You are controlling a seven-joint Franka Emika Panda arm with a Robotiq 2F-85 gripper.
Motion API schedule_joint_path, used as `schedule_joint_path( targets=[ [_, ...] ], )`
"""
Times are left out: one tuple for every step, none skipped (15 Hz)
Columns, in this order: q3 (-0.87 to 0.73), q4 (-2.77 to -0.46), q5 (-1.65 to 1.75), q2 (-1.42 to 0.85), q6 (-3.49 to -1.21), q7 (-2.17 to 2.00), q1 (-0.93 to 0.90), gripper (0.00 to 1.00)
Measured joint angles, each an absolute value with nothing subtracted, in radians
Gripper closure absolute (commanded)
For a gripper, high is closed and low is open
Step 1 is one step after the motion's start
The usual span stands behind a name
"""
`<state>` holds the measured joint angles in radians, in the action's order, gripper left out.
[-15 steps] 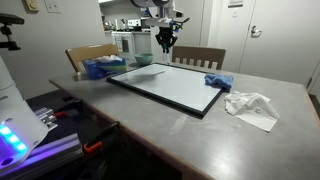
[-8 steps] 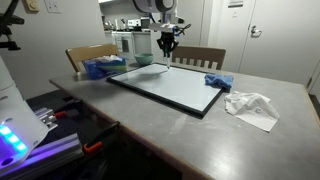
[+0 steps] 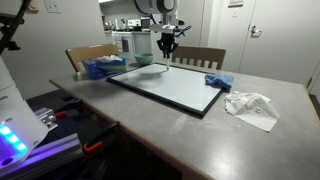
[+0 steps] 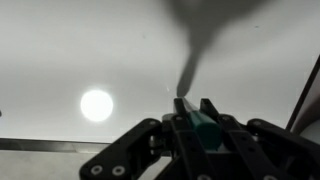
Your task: Use the green marker to draw a smiley face on the board then put it back in the bowl
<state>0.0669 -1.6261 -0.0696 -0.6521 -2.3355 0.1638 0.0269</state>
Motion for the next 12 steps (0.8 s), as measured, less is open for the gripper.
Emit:
schedule_joint_path(
  targets=[
    [0.067,-1.626,-0.07,-0.652,-2.335,0.164,0.026,0.95],
    [0.067,-1.625,-0.07,-0.652,-2.334,0.164,0.025,0.95],
    [0.067,-1.625,-0.069,-0.652,-2.331,0.164,0.024,0.95],
    [0.067,-1.623,-0.069,-0.652,-2.324,0.164,0.023,0.95],
    [0.067,-1.619,-0.069,-0.652,-2.31,0.164,0.023,0.95],
    [0.067,-1.615,-0.068,-0.652,-2.292,0.163,0.022,0.95],
    [0.067,-1.609,-0.067,-0.652,-2.27,0.162,0.021,0.95],
    [0.067,-1.604,-0.067,-0.652,-2.248,0.162,0.02,0.95],
    [0.067,-1.598,-0.067,-0.652,-2.225,0.162,0.02,0.95],
    [0.067,-1.594,-0.066,-0.652,-2.205,0.162,0.019,0.95],
    [0.067,-1.59,-0.066,-0.652,-2.185,0.162,0.018,0.95],
    [0.067,-1.587,-0.066,-0.652,-2.167,0.162,0.017,0.95]
  ],
)
